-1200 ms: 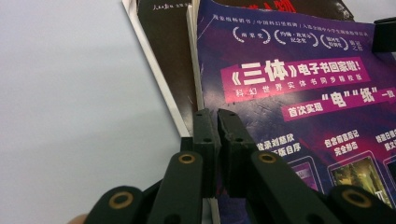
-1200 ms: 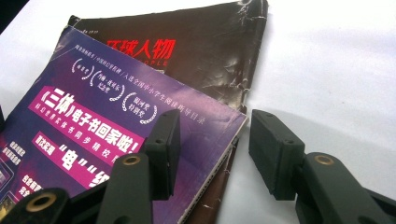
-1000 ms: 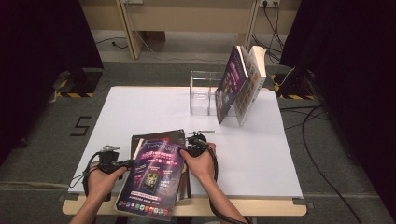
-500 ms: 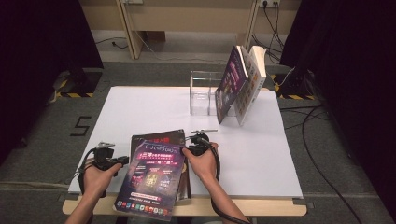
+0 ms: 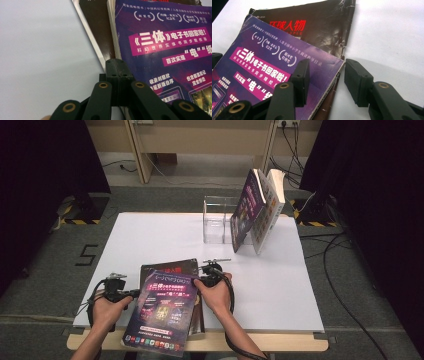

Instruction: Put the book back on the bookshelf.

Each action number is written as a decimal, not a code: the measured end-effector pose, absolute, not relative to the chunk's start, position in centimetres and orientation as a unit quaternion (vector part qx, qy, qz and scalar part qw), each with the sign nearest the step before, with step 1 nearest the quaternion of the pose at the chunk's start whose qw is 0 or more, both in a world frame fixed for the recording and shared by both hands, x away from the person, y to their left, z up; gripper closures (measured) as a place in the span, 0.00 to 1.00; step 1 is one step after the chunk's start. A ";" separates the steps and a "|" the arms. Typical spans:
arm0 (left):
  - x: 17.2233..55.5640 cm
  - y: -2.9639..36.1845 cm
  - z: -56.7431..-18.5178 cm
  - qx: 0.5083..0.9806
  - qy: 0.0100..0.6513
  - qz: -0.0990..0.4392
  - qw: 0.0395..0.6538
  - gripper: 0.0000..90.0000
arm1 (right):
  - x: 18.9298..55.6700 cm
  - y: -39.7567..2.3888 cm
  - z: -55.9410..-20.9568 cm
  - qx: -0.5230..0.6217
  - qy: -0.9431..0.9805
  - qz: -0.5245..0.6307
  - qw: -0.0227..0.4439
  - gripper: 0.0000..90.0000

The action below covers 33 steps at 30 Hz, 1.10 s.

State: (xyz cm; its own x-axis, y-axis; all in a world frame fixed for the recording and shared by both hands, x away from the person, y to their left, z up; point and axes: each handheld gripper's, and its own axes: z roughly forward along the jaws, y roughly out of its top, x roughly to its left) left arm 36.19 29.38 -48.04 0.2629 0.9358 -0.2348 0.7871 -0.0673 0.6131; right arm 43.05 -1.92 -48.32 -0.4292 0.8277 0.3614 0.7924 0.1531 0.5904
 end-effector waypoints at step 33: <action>38.9 28.8 -47.8 0.734 0.589 0.112 0.320 1.00 | 43.1 -2.1 -48.3 0.536 0.756 0.375 0.019 0.62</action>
State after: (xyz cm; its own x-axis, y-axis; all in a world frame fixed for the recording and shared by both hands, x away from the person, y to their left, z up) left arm 38.86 28.79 -47.83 0.2818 0.9357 -0.2121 0.7922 -0.1022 0.6017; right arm 43.09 -2.06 -48.33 -0.4240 0.8253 0.3730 0.7968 0.1442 0.5868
